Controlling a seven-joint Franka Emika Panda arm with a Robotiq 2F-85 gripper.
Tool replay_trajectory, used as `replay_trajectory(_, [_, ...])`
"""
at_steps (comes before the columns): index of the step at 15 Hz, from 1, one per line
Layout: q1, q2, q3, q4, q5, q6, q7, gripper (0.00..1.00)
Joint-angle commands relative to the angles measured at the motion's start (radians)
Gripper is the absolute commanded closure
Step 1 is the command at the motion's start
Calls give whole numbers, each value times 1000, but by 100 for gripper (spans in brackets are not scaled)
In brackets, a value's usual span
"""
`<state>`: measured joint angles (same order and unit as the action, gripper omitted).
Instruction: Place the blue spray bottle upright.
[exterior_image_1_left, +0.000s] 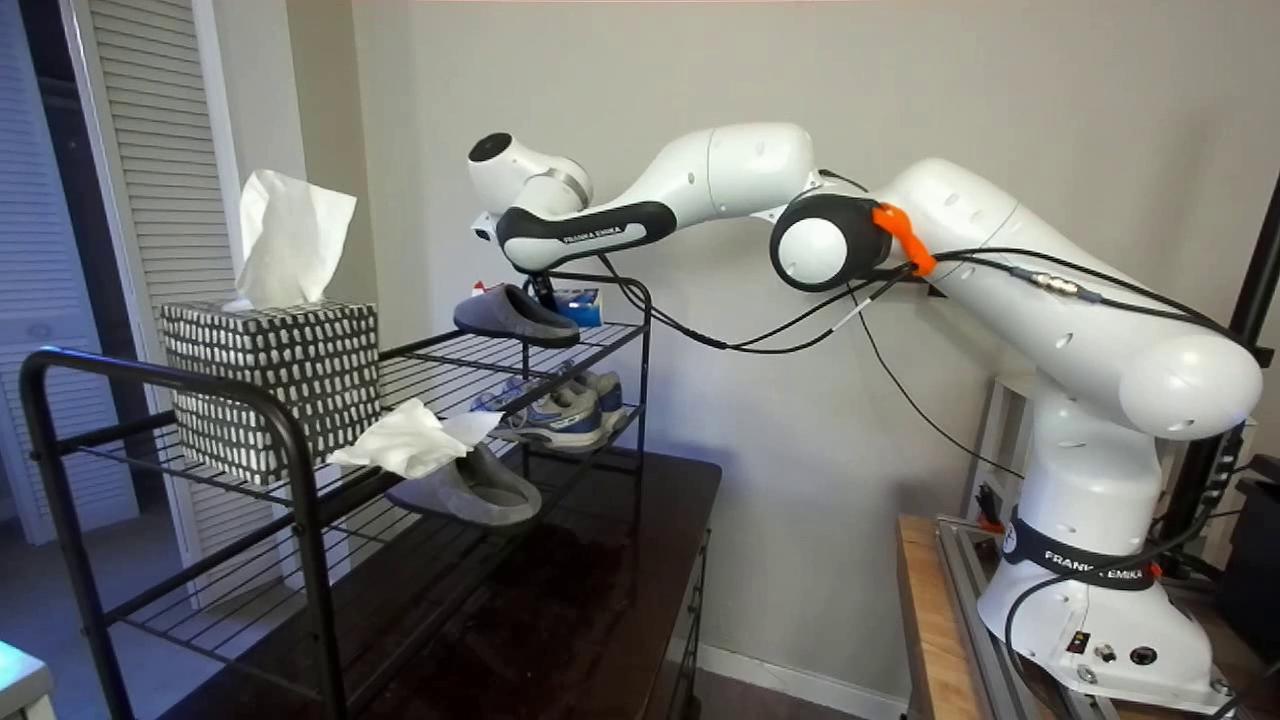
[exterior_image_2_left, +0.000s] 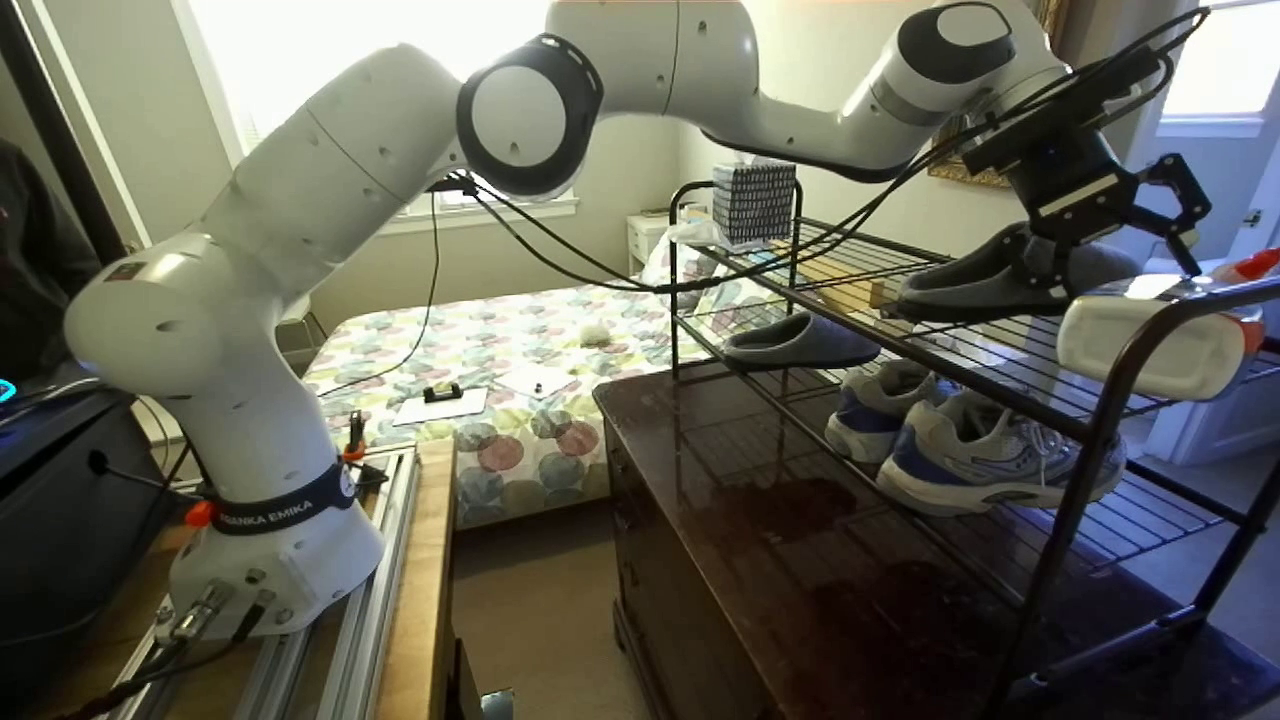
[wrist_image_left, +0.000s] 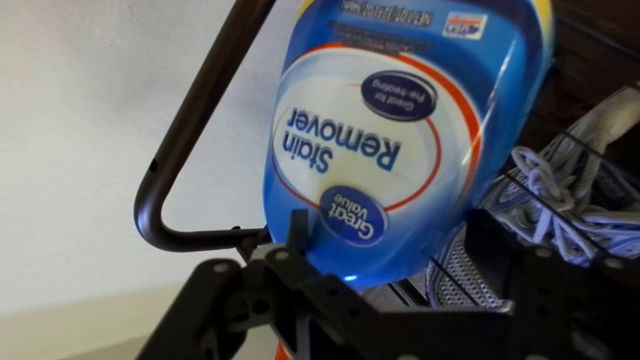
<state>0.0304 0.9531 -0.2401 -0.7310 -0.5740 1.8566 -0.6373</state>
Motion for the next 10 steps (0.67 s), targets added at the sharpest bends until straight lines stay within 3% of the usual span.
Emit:
replay_trajectory(1, [20, 5, 8, 14, 11, -61, -4, 52])
replay_trajectory(7, [27, -22, 21, 17, 33, -84, 7, 94])
replay_trajectory(8, [26, -29, 25, 16, 40, -88, 12, 99])
replay_trajectory(10, [25, -39, 34, 12, 50, -98, 15, 100])
